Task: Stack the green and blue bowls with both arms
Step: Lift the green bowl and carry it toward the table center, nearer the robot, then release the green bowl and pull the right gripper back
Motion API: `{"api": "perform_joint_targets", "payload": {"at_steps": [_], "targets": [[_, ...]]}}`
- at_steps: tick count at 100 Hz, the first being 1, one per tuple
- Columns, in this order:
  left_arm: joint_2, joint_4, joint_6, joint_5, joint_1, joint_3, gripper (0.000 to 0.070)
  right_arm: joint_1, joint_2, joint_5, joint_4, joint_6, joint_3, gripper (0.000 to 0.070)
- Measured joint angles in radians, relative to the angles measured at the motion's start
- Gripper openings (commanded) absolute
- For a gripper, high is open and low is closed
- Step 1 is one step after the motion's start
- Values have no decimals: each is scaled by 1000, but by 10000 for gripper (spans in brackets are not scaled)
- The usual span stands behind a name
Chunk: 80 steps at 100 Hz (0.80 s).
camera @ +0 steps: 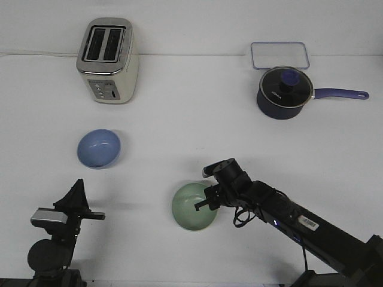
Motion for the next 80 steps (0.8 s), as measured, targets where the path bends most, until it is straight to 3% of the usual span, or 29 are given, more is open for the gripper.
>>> {"api": "perform_joint_targets", "payload": {"at_steps": [23,29,52,67,80], "targets": [[0,0,-32,0,0,0,10,-9,-4,-1,13,-4,0,254],[0,0,-67,0,0,0,11,-20,-21,-2,9,-13,0,285],[0,-24,-248,0,0,2,11,-95,-246,6,23,-71,39,284],[1,-150,-366,0,0,38,12,-145,-412,100,14,-113,41,284],[20,-252,-405,-2,0,130,13,-151,-555,187,78,-145,-18,284]]}}
